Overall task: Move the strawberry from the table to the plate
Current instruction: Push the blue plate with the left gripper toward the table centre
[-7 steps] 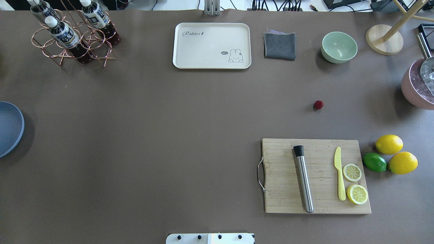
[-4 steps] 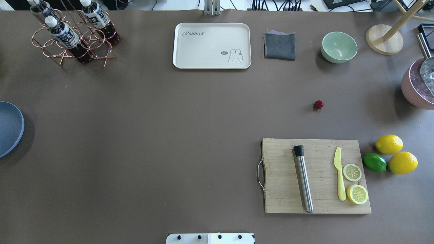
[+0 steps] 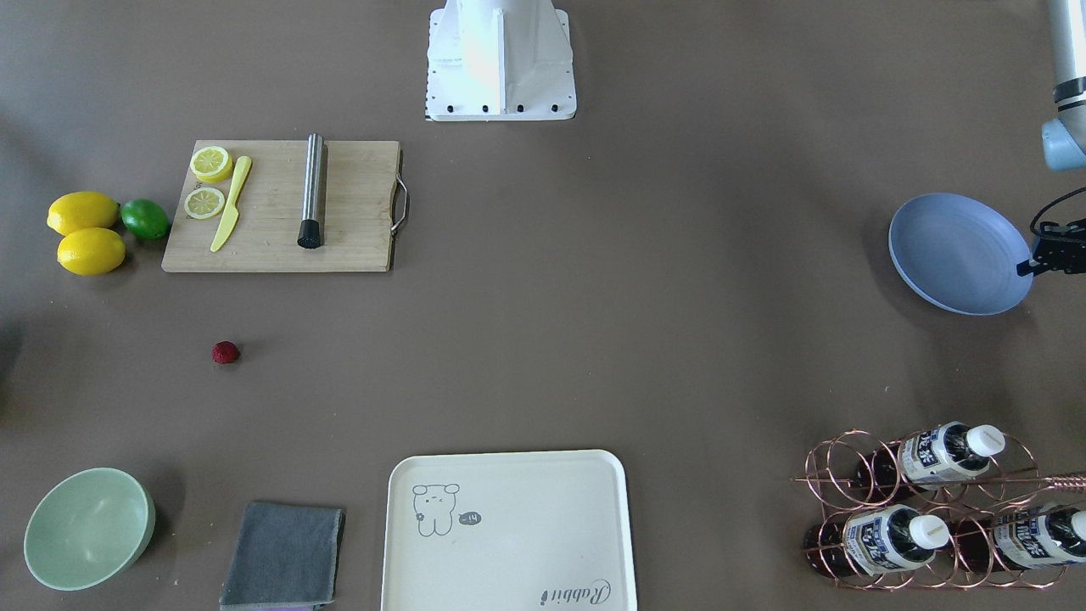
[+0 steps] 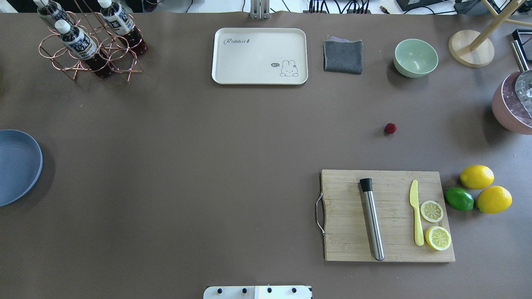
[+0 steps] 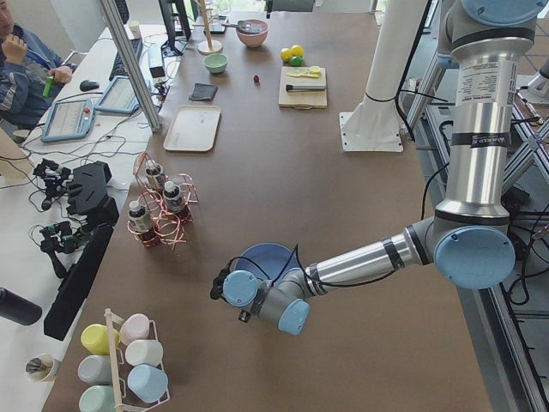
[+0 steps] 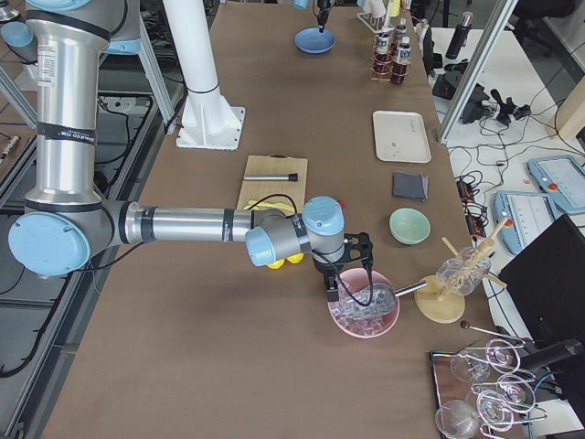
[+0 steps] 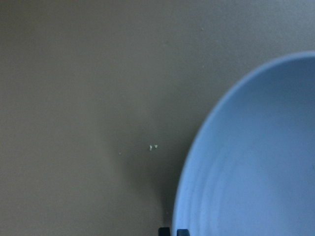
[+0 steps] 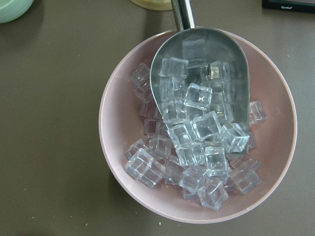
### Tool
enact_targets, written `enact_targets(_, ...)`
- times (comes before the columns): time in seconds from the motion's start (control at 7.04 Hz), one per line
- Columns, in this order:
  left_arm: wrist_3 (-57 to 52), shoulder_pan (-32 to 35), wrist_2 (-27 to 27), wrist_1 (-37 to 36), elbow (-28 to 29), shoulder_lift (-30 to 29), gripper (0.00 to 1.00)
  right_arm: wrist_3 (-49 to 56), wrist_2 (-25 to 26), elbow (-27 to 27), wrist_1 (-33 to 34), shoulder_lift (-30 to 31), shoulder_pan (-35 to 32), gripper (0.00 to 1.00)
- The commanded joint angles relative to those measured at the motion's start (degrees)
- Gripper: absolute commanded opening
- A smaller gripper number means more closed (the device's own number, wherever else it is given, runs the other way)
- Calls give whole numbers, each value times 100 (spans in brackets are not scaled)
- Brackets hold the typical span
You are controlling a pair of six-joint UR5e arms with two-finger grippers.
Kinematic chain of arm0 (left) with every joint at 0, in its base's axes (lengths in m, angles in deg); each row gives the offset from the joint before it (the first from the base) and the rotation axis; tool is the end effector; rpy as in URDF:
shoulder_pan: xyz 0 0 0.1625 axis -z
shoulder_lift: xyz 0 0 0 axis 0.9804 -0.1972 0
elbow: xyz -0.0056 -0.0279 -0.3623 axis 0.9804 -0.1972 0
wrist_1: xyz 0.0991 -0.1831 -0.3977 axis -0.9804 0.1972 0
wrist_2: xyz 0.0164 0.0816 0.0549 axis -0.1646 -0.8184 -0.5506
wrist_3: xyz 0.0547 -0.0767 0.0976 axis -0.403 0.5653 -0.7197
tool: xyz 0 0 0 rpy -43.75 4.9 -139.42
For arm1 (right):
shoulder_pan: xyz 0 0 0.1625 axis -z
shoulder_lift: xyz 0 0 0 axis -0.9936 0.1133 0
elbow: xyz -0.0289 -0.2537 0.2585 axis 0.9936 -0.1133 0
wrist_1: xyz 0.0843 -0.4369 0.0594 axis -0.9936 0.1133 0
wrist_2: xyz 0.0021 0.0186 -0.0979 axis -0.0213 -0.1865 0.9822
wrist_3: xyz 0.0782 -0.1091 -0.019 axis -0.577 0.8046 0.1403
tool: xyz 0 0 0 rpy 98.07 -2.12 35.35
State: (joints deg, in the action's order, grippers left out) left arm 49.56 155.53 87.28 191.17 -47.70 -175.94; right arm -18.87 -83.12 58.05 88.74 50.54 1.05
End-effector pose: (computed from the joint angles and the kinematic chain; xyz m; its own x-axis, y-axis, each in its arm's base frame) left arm 0.0970 -0.5040 0.7361 0.4800 0.3413 -0.8082 -0.1701 0.9399 0.2960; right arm -0.0252 -0.5205 0.5896 0.7225 -0.0871 0.6859 -0.0496 0.9829 0.1771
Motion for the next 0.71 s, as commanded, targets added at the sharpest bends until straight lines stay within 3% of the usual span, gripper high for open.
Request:
enact_targets(0.0, 1245, 0, 160, 19, -842, 0, 0, -3, -1, 0, 0, 0, 0, 100)
enact_targets(0.14, 2027, -18, 169, 20, -1333, 0, 0, -3, -1, 0, 0, 0, 0, 100)
enact_targets(0.43, 3836, -751, 56, 185, -2336, -61, 0, -12, -10, 0, 0, -9, 0, 100)
enact_targets(0.57, 4759, -1269, -476, 430, -2558, -305, 0, -12, -10, 9, 0, -9, 0, 100)
